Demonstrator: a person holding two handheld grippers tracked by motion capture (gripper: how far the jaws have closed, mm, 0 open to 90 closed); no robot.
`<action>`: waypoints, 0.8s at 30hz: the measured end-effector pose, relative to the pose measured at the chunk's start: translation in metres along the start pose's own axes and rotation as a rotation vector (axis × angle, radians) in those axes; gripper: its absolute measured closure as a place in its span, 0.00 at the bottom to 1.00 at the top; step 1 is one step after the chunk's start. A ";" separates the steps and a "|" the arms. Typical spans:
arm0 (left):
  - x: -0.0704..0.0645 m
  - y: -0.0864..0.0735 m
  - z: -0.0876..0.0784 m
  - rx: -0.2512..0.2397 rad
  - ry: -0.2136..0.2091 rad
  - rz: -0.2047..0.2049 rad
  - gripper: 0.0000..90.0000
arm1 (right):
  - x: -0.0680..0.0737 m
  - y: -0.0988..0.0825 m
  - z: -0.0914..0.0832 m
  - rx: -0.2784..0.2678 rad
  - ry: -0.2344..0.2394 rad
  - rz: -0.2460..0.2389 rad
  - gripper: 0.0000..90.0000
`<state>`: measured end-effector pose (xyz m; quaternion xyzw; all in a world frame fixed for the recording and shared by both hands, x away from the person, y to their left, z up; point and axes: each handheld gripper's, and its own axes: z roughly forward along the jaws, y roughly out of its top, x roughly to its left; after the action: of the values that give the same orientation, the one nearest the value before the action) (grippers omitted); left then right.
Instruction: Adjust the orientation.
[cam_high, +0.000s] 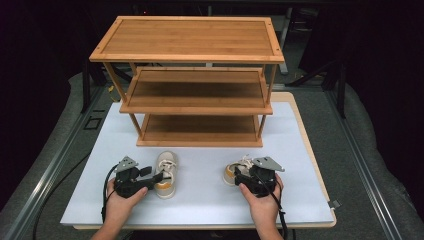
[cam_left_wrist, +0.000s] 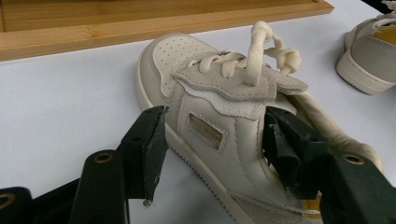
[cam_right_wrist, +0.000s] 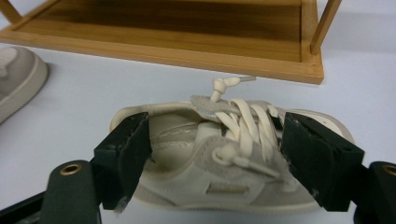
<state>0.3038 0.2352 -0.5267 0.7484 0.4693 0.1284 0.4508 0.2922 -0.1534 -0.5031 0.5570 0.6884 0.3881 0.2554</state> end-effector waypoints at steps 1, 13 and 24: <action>0.000 0.000 0.000 0.000 0.000 0.001 0.44 | 0.001 0.000 0.003 0.010 -0.007 -0.007 0.26; 0.000 0.000 0.001 0.004 0.001 0.000 0.44 | -0.018 -0.011 -0.008 0.050 -0.039 -0.017 0.23; 0.000 0.001 0.001 0.014 -0.018 0.000 0.47 | -0.037 -0.031 -0.029 0.025 0.009 0.049 0.53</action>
<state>0.3054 0.2342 -0.5264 0.7528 0.4661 0.1184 0.4495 0.2615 -0.1992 -0.5148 0.5753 0.6803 0.3881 0.2358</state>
